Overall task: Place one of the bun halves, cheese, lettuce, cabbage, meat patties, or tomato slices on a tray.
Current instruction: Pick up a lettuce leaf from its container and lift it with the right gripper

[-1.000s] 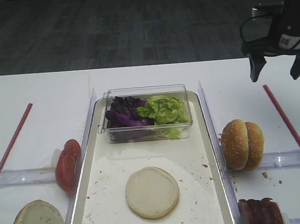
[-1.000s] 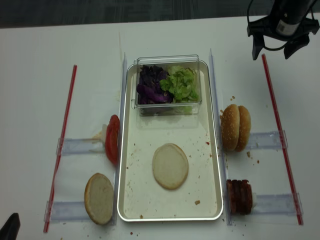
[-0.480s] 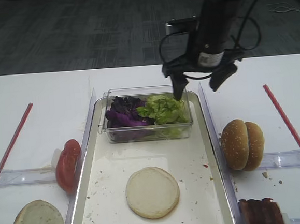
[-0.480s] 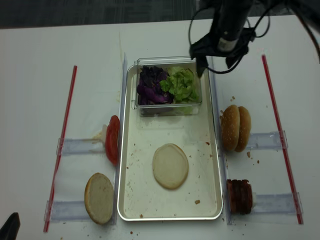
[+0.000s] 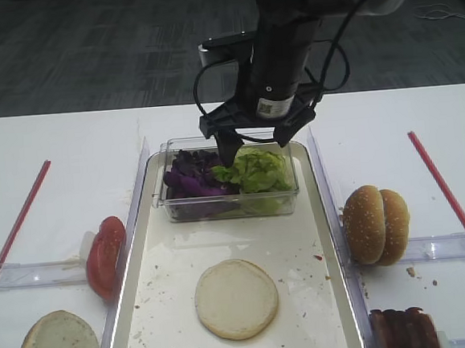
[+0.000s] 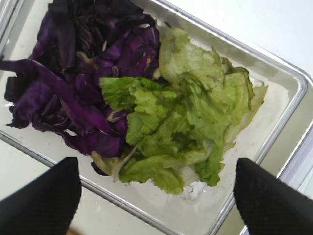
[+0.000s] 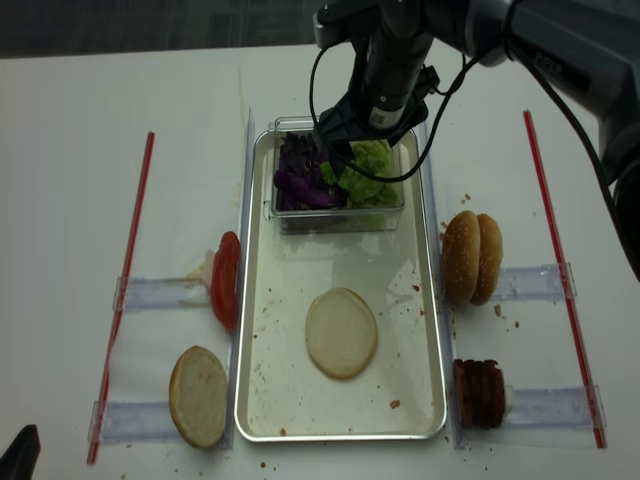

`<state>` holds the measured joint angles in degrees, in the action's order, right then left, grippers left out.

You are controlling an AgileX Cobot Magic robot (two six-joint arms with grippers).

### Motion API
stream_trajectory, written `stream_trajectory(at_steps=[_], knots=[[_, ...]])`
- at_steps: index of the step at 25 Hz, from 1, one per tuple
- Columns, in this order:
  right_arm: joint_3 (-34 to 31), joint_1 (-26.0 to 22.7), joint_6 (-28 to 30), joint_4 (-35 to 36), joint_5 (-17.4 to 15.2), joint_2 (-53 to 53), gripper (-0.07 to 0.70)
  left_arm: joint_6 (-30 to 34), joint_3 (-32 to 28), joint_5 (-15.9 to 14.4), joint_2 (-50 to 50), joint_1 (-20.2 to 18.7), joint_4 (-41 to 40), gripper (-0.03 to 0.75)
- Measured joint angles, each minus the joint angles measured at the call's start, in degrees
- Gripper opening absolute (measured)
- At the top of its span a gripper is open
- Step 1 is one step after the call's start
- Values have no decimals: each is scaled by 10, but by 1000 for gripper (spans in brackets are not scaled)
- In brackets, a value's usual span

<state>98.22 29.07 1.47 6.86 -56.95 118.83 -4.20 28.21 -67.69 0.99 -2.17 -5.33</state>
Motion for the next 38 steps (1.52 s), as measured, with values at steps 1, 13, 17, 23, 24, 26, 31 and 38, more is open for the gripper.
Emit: stream_trajectory(at_steps=[1,13,17,23,24,26,31,38], knots=[[0,0,0,-4,2,3,657,0,0,0,0,0,0,564],[0,0,16,-10,16,55,563,1,0,0,0,0,0,564],[0,0,18,-10,18,56,496,1,0,0,0,0,0,564],[0,0,19,-10,19,59,407,1,0,0,0,0,0,564],[0,0,19,-10,20,60,389,1,0,0,0,0,0,564],[0,0,22,-10,20,62,317,1,0,0,0,0,0,564],[0,0,30,-10,20,62,85,1,0,0,0,0,0,564],[0,0,34,-10,23,62,39,1,0,0,0,0,0,564]])
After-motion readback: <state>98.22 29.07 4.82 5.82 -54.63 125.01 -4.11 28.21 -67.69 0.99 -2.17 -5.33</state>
